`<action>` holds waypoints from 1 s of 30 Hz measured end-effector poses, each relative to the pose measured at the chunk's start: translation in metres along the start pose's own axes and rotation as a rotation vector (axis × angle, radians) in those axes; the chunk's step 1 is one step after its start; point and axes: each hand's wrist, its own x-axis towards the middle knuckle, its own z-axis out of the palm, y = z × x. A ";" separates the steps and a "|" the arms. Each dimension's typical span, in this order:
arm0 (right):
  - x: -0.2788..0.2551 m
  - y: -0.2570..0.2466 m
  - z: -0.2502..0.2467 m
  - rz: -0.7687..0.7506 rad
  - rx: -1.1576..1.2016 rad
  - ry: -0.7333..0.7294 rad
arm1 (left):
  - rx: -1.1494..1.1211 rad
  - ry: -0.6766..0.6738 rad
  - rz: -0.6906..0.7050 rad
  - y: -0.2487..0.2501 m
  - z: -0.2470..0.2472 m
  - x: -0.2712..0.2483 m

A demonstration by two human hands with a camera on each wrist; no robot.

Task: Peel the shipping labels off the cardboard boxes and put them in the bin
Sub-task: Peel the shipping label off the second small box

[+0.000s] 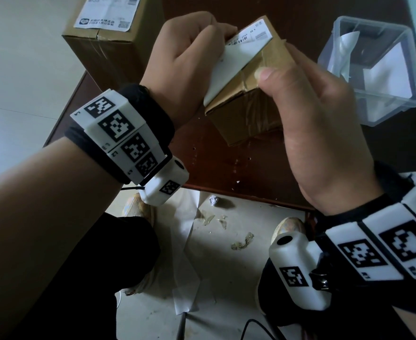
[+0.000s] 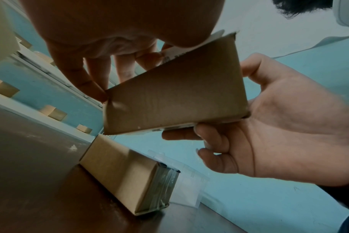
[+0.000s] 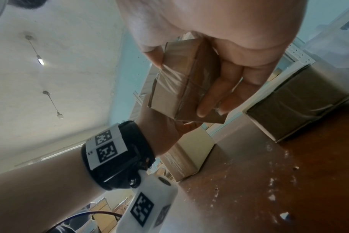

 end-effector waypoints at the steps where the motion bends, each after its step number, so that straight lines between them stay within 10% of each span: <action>1: 0.000 -0.001 0.001 0.016 0.001 0.001 | 0.008 -0.008 -0.005 0.000 -0.001 0.000; 30: -0.004 -0.005 -0.001 0.077 0.018 -0.042 | 0.060 -0.007 -0.035 0.007 -0.002 -0.002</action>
